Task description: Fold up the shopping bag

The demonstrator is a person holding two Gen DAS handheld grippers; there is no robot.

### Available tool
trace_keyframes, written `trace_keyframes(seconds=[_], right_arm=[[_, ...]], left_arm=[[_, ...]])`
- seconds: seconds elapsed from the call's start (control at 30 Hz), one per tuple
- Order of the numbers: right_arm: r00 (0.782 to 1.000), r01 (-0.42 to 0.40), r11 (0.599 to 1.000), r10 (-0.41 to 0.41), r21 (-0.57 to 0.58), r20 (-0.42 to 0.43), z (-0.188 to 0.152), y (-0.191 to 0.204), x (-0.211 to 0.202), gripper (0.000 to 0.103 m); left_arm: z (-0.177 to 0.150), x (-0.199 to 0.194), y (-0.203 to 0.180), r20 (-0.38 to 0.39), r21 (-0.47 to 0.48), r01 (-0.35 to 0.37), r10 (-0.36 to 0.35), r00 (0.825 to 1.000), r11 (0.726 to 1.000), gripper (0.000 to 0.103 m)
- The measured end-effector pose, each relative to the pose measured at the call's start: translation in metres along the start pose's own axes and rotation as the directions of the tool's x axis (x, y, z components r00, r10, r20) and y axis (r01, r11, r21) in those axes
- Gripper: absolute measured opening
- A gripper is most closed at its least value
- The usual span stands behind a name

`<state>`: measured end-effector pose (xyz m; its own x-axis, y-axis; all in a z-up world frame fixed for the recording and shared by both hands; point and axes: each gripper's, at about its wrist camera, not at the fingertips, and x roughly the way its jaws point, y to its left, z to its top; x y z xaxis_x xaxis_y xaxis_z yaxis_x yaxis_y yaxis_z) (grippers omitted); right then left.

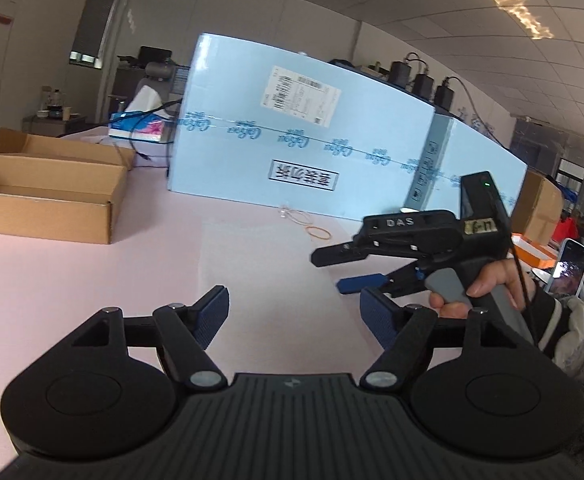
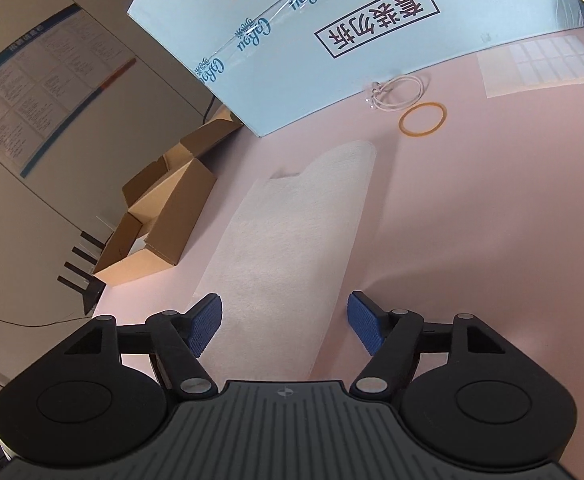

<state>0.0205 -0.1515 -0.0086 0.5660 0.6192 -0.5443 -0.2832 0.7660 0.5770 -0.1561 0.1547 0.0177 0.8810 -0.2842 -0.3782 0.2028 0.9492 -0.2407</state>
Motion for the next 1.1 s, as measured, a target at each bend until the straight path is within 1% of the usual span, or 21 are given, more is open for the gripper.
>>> trace_keyframes(seconds=[0.03, 0.07, 0.1, 0.17, 0.23, 0.3, 0.37, 0.4, 0.43, 0.5, 0.57, 0.7, 0.77, 0.87, 0.93, 0.97, 1.03, 1.07, 1.1], right_arm=[[1.000, -0.003, 1.000, 0.003, -0.002, -0.003, 0.000, 0.002, 0.002, 0.068], [1.000, 0.000, 1.000, 0.000, -0.011, -0.006, 0.001, 0.004, 0.004, 0.068], [1.000, 0.011, 1.000, -0.011, -0.025, -0.009, 0.001, 0.006, 0.005, 0.066], [1.000, 0.025, 0.999, -0.026, -0.038, -0.013, 0.001, 0.009, 0.007, 0.059], [0.999, 0.022, 0.999, -0.023, -0.028, -0.029, 0.001, 0.008, 0.010, 0.037], [0.999, 0.014, 1.000, -0.015, -0.013, -0.038, 0.001, 0.005, 0.011, 0.032], [0.999, 0.023, 1.000, -0.023, -0.008, -0.041, 0.002, 0.003, 0.012, 0.025], [0.999, 0.032, 0.999, -0.032, -0.009, -0.043, 0.003, 0.003, 0.012, 0.017], [0.998, 0.038, 0.999, -0.038, -0.006, -0.044, 0.003, 0.002, 0.011, 0.011], [0.998, 0.032, 0.999, -0.031, 0.014, -0.048, 0.005, -0.003, 0.009, 0.006], [0.999, 0.029, 0.999, -0.028, 0.024, -0.044, 0.006, -0.006, 0.004, 0.004], [0.998, 0.045, 0.999, -0.046, -0.024, -0.035, 0.012, -0.003, -0.014, 0.004], [0.995, 0.092, 0.992, -0.094, -0.091, -0.016, 0.018, 0.001, -0.029, 0.004], [0.984, 0.176, 0.969, -0.178, -0.171, 0.002, 0.028, 0.005, -0.045, 0.004], [0.976, 0.213, 0.958, -0.218, -0.191, -0.002, 0.034, 0.002, -0.051, 0.005], [0.975, 0.215, 0.957, -0.222, -0.195, -0.017, 0.037, -0.001, -0.052, 0.006], [0.971, 0.227, 0.955, -0.238, -0.188, -0.037, 0.036, -0.007, -0.049, 0.006], [0.968, 0.235, 0.954, -0.247, -0.184, -0.044, 0.035, -0.010, -0.047, 0.007], [0.968, 0.236, 0.957, -0.246, -0.171, -0.044, 0.033, -0.014, -0.046, 0.012]], left_arm=[[0.000, 0.000, 0.005, -0.002, -0.004, -0.023, 0.023, 1.000, 1.000, 0.070], [-0.002, 0.004, 0.013, -0.010, 0.006, -0.062, 0.062, 0.998, 0.998, 0.070], [-0.004, 0.006, 0.017, -0.019, 0.004, -0.072, 0.072, 0.997, 0.997, 0.070], [-0.007, 0.012, 0.024, -0.039, -0.004, -0.086, 0.086, 0.996, 0.996, 0.070], [-0.011, 0.017, 0.030, -0.060, -0.044, -0.076, 0.073, 0.996, 0.996, 0.070], [-0.014, 0.021, 0.033, -0.079, -0.066, -0.070, 0.064, 0.995, 0.995, 0.070], [-0.018, 0.025, 0.030, -0.097, -0.057, -0.059, 0.054, 0.994, 0.997, 0.070], [-0.020, 0.027, 0.027, -0.106, -0.042, -0.046, 0.041, 0.994, 0.998, 0.070], [-0.022, 0.028, 0.024, -0.114, -0.030, -0.033, 0.029, 0.993, 0.999, 0.070], [-0.025, 0.029, 0.022, -0.126, -0.021, -0.022, 0.019, 0.992, 1.000, 0.070], [-0.025, 0.027, 0.019, -0.125, -0.026, -0.006, 0.003, 0.992, 1.000, 0.070], [-0.022, 0.026, 0.015, -0.128, -0.048, 0.049, -0.055, 0.990, 0.998, 0.070], [-0.021, 0.025, 0.009, -0.129, -0.050, 0.086, -0.092, 0.987, 0.995, 0.070], [-0.021, 0.028, -0.002, -0.140, -0.054, 0.140, -0.146, 0.979, 0.989, 0.071], [-0.021, 0.031, -0.010, -0.147, -0.052, 0.170, -0.176, 0.973, 0.984, 0.071], [-0.021, 0.033, -0.014, -0.150, -0.049, 0.183, -0.189, 0.970, 0.982, 0.071], [-0.022, 0.038, -0.016, -0.161, -0.059, 0.187, -0.194, 0.968, 0.981, 0.071], [-0.023, 0.040, -0.017, -0.168, -0.064, 0.184, -0.192, 0.967, 0.981, 0.071], [-0.023, 0.041, -0.017, -0.173, -0.067, 0.182, -0.191, 0.966, 0.981, 0.071]])
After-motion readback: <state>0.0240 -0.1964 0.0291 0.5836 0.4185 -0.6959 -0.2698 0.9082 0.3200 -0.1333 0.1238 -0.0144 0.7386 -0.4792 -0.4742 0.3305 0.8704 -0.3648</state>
